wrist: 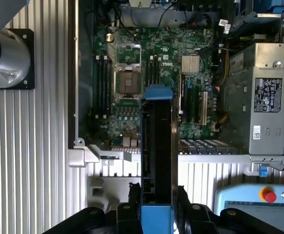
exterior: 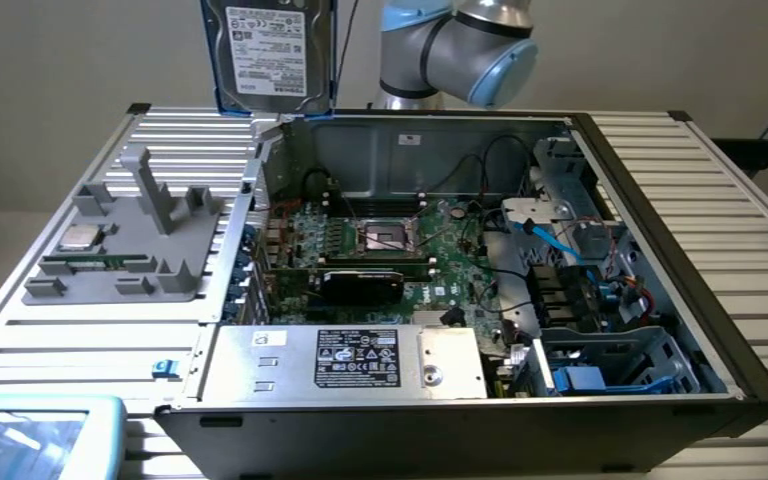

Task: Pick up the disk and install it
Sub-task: 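Pick up the disk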

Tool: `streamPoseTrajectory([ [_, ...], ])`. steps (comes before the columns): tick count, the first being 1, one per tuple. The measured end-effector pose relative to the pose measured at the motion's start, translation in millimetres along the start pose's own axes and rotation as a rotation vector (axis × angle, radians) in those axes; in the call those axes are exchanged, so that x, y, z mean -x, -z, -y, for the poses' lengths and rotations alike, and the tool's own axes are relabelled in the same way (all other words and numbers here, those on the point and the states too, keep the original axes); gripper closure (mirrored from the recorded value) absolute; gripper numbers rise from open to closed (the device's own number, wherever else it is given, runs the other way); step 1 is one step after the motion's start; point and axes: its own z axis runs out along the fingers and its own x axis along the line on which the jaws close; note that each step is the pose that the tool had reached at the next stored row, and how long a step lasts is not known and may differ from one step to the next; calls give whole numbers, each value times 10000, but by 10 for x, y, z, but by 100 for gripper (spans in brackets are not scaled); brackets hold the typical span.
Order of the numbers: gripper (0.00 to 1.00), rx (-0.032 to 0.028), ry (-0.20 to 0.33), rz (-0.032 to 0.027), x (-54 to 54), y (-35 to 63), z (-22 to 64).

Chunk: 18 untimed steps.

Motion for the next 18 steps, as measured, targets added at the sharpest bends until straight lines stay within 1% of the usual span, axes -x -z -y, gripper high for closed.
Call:
streamPoseTrajectory([
  [4,63,11,9,46,4,3,-67],
  [6,63,54,11,85,4,2,-74],
  [7,63,59,12,95,5,2,-75],
  [11,63,62,29,103,4,2,-77],
  [12,63,91,69,106,4,3,-78],
  [14,63,285,161,105,4,3,-84],
  [16,63,447,236,109,5,3,-93],
  [17,63,503,259,111,6,4,-102],
  [18,63,529,267,110,11,3,-115],
])
